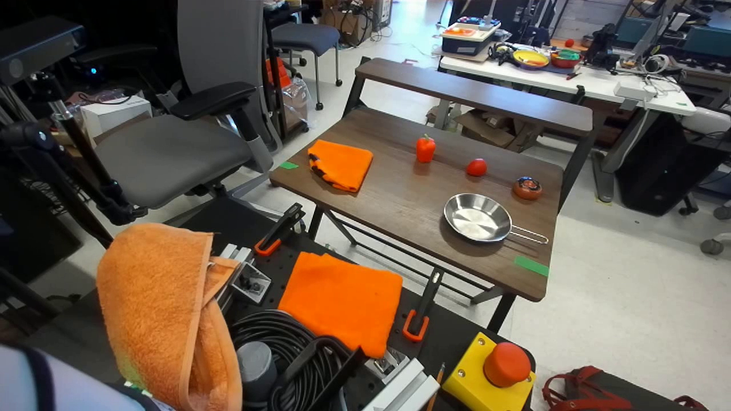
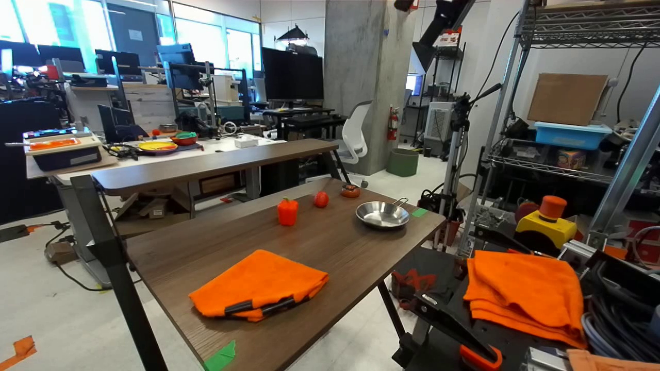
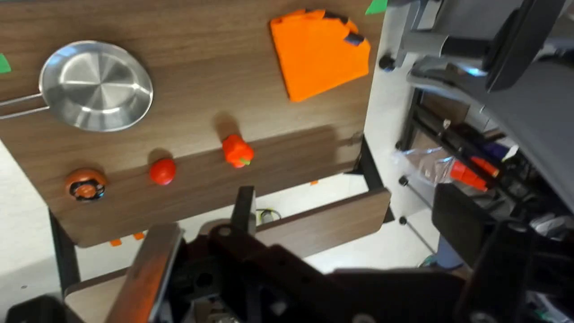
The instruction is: Put the orange ball onto the metal plate
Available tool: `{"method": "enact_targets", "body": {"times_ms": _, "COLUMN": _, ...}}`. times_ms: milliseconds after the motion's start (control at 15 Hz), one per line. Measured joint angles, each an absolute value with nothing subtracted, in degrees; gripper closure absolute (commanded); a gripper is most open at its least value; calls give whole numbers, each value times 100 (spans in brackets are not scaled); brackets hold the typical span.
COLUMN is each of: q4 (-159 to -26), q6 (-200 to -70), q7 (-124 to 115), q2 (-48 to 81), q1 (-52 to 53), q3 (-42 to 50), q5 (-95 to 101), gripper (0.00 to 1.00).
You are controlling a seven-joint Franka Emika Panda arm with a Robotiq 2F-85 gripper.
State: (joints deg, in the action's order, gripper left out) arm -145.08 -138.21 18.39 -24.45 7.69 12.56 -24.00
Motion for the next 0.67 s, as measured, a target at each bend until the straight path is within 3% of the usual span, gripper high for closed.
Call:
{"method": "enact_targets", "body": {"times_ms": 267, "q4": -13722, "q6": -14495, "q7": 1220, "q2": -1392, "q1": 633, "q3": 1254, "q5": -2508, "gripper": 0}}
{"method": "enact_targets", "body": {"times_ms": 667, "q4": -12405, "q6": -14509, "q7": 357, "q2": 120, "q1": 146, "q3": 1151, "q5": -2520, "gripper": 0}}
